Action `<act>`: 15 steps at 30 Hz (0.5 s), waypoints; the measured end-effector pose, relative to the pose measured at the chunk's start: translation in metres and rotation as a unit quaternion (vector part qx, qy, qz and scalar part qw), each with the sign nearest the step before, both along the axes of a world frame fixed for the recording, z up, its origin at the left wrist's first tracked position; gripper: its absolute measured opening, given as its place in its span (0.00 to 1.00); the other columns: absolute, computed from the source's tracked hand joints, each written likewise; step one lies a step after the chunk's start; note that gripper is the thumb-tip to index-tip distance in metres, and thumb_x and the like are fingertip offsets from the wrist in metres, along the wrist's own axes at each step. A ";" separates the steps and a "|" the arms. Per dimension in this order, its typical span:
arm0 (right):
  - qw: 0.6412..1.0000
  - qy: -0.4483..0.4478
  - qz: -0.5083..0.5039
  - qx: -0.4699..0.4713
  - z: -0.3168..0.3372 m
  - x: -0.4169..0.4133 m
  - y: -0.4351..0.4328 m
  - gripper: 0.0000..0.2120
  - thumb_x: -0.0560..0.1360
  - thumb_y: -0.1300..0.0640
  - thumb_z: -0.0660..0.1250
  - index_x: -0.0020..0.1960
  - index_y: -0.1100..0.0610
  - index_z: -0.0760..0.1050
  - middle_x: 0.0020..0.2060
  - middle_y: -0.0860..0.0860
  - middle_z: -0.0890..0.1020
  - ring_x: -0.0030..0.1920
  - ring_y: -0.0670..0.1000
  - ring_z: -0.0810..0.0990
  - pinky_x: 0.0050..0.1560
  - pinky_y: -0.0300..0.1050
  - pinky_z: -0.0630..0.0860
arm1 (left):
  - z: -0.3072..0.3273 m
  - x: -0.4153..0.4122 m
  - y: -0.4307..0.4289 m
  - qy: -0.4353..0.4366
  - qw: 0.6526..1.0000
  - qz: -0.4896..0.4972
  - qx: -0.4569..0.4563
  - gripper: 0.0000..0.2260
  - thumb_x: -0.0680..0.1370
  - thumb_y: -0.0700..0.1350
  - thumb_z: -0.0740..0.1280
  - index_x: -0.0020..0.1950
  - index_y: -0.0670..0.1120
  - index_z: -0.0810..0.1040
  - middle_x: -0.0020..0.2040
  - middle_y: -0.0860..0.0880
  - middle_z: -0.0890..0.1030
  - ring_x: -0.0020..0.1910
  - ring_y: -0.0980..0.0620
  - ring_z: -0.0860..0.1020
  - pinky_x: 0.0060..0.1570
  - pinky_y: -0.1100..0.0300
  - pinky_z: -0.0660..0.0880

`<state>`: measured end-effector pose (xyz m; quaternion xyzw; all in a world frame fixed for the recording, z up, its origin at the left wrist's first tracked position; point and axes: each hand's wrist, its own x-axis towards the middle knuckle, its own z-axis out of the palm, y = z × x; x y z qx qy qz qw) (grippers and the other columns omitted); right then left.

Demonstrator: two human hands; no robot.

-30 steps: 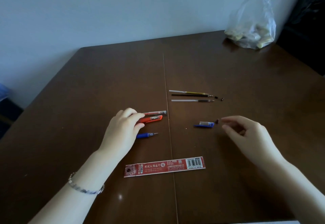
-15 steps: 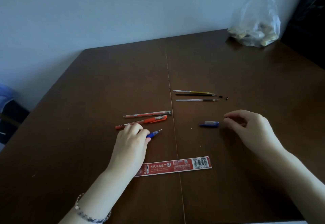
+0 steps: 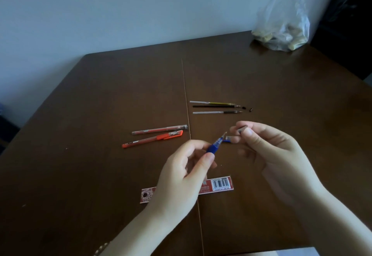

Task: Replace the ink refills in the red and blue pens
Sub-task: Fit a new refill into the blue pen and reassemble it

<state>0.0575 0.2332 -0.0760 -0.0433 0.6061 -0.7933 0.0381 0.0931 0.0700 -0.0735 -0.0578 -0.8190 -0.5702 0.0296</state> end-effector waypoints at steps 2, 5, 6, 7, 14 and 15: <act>1.000 -0.007 0.007 0.000 -0.001 0.002 -0.002 0.14 0.60 0.46 0.69 0.43 0.50 0.83 0.37 0.50 0.86 0.41 0.47 0.83 0.36 0.36 0.78 | -0.001 0.001 0.001 -0.002 1.000 -0.003 -0.013 0.05 0.75 0.45 0.63 0.46 0.54 0.76 0.38 0.62 0.80 0.38 0.63 0.78 0.37 0.73 0.73; 1.000 -0.015 0.016 -0.001 -0.003 0.005 -0.005 0.14 0.61 0.47 0.68 0.43 0.50 0.83 0.38 0.50 0.86 0.40 0.46 0.83 0.36 0.36 0.78 | -0.002 0.003 0.001 0.000 1.000 -0.009 -0.022 0.06 0.75 0.45 0.64 0.46 0.56 0.75 0.40 0.64 0.80 0.42 0.64 0.78 0.39 0.74 0.73; 1.000 -0.016 0.019 0.000 -0.003 0.006 -0.006 0.13 0.61 0.47 0.68 0.43 0.50 0.83 0.39 0.50 0.86 0.40 0.46 0.83 0.36 0.36 0.78 | -0.003 0.003 0.001 0.001 1.000 -0.011 -0.022 0.06 0.75 0.45 0.64 0.46 0.56 0.76 0.40 0.64 0.80 0.43 0.63 0.78 0.39 0.74 0.73; 1.000 -0.016 0.020 0.003 -0.003 0.007 -0.007 0.13 0.61 0.47 0.68 0.42 0.50 0.83 0.39 0.50 0.86 0.40 0.46 0.83 0.36 0.36 0.78 | -0.003 0.003 0.002 0.002 1.000 -0.012 -0.020 0.05 0.75 0.46 0.64 0.47 0.55 0.76 0.40 0.63 0.81 0.44 0.63 0.78 0.40 0.74 0.73; 0.999 -0.017 0.035 0.021 -0.007 0.014 -0.011 0.13 0.61 0.46 0.68 0.39 0.52 0.83 0.39 0.50 0.86 0.41 0.47 0.83 0.40 0.37 0.79 | -0.003 0.004 0.008 0.040 0.999 -0.008 -0.019 0.08 0.70 0.54 0.61 0.47 0.57 0.76 0.43 0.61 0.81 0.48 0.64 0.78 0.43 0.75 0.73; 0.999 -0.016 0.035 0.026 -0.008 0.014 -0.012 0.12 0.61 0.46 0.68 0.38 0.53 0.83 0.39 0.50 0.86 0.40 0.48 0.83 0.41 0.37 0.79 | -0.003 0.004 0.008 0.043 0.999 -0.009 -0.018 0.09 0.71 0.53 0.61 0.47 0.56 0.76 0.43 0.61 0.81 0.48 0.64 0.78 0.43 0.74 0.73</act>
